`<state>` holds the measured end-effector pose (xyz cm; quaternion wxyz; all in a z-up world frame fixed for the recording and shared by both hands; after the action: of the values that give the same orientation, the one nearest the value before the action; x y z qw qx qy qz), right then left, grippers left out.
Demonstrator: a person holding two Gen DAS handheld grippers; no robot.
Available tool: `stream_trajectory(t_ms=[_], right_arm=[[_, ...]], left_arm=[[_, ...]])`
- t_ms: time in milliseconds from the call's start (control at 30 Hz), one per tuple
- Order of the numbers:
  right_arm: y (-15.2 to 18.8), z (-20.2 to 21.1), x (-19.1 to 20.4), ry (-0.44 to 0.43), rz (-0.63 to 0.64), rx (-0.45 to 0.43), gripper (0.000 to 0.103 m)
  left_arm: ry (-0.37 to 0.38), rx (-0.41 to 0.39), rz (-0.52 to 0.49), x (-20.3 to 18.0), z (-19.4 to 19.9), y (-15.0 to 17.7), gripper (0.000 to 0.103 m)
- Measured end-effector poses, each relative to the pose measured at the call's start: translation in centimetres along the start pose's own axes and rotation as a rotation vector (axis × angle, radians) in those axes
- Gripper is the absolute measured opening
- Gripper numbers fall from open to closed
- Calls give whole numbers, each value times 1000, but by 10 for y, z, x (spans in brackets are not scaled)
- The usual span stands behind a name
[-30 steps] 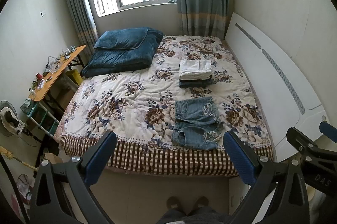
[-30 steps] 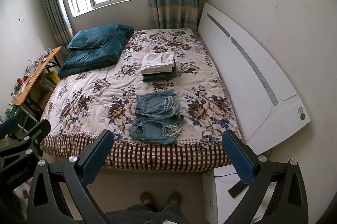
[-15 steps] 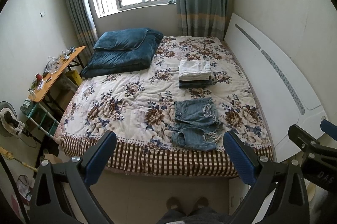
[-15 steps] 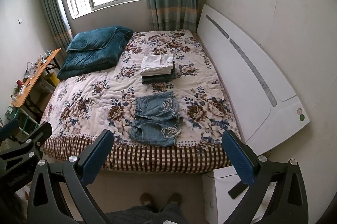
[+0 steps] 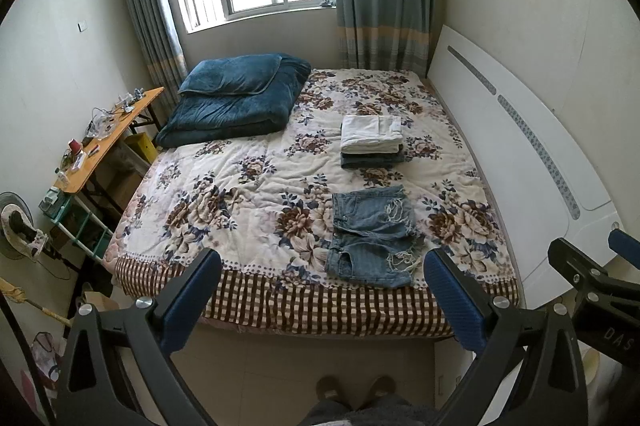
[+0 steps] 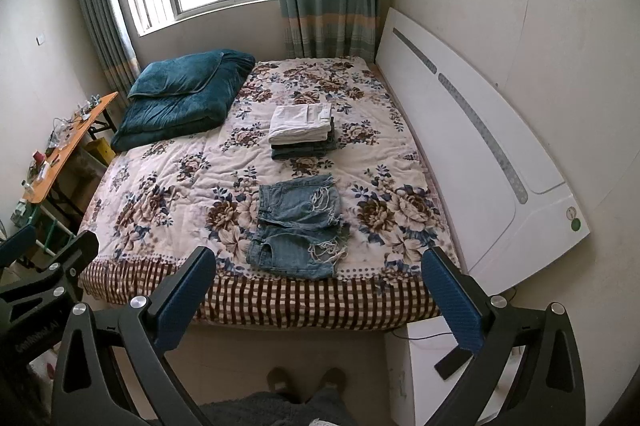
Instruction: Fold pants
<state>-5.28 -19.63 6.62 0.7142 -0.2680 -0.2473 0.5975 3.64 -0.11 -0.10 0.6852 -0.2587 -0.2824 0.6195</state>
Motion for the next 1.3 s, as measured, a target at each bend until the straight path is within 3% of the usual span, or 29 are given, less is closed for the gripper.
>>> stream_trajectory(t_ms=[867,1133,1300], right_arm=[[-7,2,3,-19,5,14,103],[-9,-7,-4,-37,10,19,103],[-22,-29,-9,-60,14,-4,103]], left_arm=[[4,3,6,-2,-1,3,103],[-3,17,40,-15,-13,2,103],[-45,-6,73,-30,-36,-7,103]])
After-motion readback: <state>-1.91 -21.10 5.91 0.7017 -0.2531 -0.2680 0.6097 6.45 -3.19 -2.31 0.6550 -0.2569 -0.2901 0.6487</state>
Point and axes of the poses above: each gripper's, at about its wrist camera, not at the fingertips, and z roughly against the way its jaws point, x to its left, y to its underside, the point moved 4 cm from there along -z, roughly the way its jaws point, and after that the axes turned 3 degrees about -x, right-handed, at the moved point
